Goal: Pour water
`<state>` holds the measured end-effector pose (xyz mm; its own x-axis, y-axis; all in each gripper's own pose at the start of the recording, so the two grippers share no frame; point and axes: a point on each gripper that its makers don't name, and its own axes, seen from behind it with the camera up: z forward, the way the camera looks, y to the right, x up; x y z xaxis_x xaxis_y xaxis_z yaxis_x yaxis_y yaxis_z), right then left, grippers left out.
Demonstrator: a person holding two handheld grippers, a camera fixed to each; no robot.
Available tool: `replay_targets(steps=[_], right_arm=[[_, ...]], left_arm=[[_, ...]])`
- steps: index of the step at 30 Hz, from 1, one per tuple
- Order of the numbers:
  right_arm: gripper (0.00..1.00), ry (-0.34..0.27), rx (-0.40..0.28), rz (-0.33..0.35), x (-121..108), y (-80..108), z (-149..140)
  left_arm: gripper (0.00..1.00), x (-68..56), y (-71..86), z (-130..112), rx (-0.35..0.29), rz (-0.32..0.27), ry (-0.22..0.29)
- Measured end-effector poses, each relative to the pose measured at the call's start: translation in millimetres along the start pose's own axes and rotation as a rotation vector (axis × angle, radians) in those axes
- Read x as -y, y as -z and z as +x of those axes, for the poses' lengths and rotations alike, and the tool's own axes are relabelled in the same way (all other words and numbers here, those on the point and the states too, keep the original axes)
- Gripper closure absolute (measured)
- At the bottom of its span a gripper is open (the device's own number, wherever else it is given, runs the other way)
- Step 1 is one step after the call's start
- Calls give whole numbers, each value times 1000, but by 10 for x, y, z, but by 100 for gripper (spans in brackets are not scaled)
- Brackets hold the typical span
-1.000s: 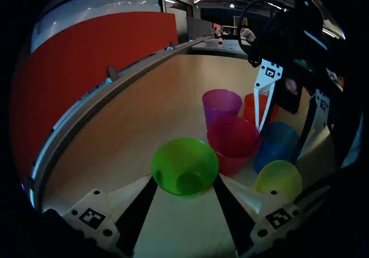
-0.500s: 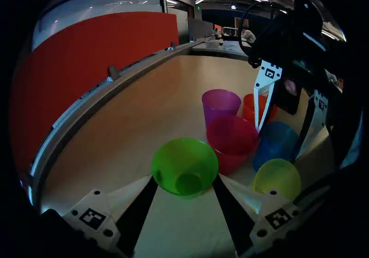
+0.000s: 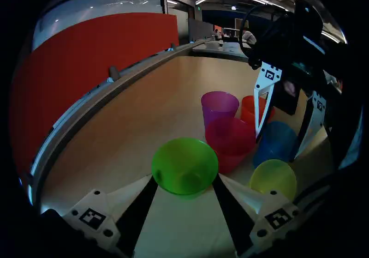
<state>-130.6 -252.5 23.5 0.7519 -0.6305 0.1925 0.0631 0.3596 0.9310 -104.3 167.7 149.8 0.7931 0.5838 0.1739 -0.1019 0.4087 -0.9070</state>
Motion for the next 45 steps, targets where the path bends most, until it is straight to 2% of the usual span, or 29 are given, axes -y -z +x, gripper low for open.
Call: replay_targets(steps=[13,26,38,45], right_arm=[[7,2,-29,-5,3,86,64],[7,-1,-64,-26,41,210,182],[6,-17,-116,-51,139,395,331],[7,-23,-174,-69,214,504,484]], left_arm=[[17,36,117,11,-8,25,2],[17,34,365,93,-47,74,18],[17,-92,705,192,-93,119,32],[17,-201,888,243,-117,141,40]])
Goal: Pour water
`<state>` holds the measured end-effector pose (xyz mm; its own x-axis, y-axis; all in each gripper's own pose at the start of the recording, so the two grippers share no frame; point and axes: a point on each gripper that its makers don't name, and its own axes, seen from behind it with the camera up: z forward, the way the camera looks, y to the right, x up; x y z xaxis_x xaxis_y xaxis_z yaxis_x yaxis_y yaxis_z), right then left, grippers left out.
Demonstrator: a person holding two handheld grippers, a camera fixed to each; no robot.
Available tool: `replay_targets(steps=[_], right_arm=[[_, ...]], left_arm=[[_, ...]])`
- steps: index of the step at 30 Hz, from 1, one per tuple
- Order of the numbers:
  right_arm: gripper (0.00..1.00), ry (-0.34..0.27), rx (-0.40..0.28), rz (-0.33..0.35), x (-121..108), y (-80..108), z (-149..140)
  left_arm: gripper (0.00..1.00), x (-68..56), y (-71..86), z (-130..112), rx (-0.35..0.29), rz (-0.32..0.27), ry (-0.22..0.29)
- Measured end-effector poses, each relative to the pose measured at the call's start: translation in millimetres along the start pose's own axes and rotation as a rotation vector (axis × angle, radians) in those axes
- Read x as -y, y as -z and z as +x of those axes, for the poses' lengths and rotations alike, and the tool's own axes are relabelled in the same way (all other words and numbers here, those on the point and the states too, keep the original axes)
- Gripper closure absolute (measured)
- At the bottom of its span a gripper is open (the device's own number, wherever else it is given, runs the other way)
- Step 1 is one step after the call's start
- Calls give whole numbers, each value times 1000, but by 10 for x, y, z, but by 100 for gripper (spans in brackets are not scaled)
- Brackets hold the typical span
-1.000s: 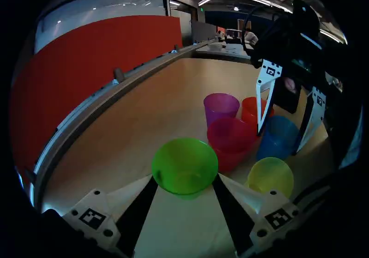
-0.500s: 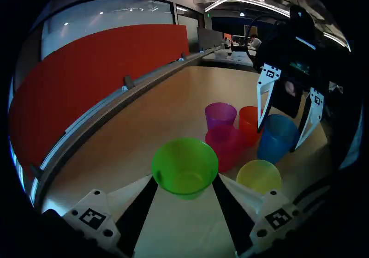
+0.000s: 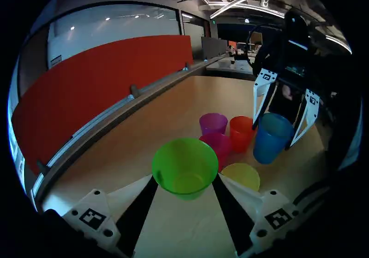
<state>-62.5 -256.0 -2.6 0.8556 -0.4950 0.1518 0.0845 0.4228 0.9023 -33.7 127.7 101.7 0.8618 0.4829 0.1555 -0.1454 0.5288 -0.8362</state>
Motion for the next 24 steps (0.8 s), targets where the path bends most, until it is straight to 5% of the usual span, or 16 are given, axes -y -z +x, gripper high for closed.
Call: replay_targets(steps=[24], right_arm=[[6,-69,-281,-83,42,287,682]], left_arm=[[17,-226,338,187,-60,54,13]])
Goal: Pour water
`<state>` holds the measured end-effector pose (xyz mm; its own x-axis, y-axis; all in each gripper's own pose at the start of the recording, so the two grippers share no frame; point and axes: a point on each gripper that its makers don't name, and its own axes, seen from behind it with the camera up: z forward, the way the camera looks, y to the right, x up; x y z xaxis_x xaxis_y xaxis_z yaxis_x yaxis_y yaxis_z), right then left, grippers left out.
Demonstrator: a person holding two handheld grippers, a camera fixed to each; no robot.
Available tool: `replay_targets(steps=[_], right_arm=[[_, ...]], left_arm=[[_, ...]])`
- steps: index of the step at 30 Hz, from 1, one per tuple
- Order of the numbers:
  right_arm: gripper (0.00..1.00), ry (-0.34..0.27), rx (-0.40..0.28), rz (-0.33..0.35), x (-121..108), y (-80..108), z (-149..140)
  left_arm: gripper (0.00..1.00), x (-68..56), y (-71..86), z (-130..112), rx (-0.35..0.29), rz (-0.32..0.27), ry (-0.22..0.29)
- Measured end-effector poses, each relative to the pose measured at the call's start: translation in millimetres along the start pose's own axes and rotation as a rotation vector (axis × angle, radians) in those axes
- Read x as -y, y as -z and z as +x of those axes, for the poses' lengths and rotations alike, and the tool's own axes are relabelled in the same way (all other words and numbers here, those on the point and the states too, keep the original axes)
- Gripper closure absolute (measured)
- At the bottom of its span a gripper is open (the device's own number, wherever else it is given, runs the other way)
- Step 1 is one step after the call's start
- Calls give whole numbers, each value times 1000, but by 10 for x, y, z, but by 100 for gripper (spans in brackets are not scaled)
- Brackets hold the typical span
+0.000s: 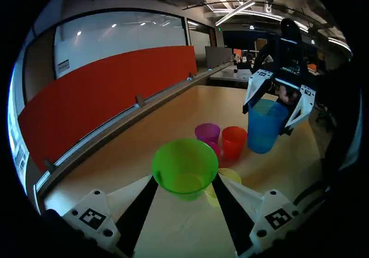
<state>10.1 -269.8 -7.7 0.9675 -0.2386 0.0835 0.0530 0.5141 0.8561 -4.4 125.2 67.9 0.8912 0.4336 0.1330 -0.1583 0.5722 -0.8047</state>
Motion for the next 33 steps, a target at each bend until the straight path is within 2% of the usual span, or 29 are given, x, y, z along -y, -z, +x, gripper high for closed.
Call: replay_targets(steps=[9,26,33], right_arm=[[7,-22,-70,-29,-56,89,163],[7,-20,-82,-39,-60,146,193],[7,-13,-82,-44,-55,175,212]], left_arm=[[17,-33,46,128,-61,28,19],[17,-89,217,378,-207,82,61],[17,-105,277,410,-239,101,72]])
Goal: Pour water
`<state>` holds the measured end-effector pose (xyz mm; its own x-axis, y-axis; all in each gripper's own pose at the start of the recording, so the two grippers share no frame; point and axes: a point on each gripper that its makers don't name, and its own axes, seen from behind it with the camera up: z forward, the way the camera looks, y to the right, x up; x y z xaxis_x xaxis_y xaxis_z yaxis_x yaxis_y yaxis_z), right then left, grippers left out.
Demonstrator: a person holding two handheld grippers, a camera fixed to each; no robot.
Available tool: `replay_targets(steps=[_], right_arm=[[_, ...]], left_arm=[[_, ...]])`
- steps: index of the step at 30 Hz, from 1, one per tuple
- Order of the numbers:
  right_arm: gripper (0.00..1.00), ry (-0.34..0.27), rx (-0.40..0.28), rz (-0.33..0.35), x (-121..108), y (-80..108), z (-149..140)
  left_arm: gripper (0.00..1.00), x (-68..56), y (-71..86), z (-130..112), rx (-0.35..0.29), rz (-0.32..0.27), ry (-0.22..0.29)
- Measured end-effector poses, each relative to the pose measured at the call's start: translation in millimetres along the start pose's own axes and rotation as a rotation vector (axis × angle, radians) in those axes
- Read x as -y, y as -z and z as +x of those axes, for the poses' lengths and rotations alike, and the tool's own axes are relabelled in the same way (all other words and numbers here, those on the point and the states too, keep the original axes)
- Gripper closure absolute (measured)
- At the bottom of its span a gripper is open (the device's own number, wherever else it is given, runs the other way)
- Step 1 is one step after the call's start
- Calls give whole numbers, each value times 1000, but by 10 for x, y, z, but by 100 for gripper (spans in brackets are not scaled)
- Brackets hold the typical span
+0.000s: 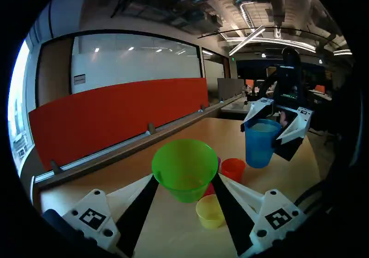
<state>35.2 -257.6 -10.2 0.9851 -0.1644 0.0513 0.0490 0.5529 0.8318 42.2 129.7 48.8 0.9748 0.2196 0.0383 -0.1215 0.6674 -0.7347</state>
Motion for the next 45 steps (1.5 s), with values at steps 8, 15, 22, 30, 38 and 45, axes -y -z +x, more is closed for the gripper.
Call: replay_targets(steps=[8,15,22,30,38,45], right_arm=[[7,2,0,-1,23,13,24],[7,5,-1,1,52,11,54],[7,10,-4,5,83,9,88],[7,14,-6,7,97,20,97],[7,18,-8,10,110,36,101],[7,21,-8,9,102,49,110]], left_arm=[[17,-17,38,43,-33,9,25],[16,-21,79,56,-47,17,36],[17,-39,104,71,-60,17,37],[17,-82,145,126,-93,24,34],[18,-113,148,80,-87,19,71],[18,-158,167,50,-87,11,86]])
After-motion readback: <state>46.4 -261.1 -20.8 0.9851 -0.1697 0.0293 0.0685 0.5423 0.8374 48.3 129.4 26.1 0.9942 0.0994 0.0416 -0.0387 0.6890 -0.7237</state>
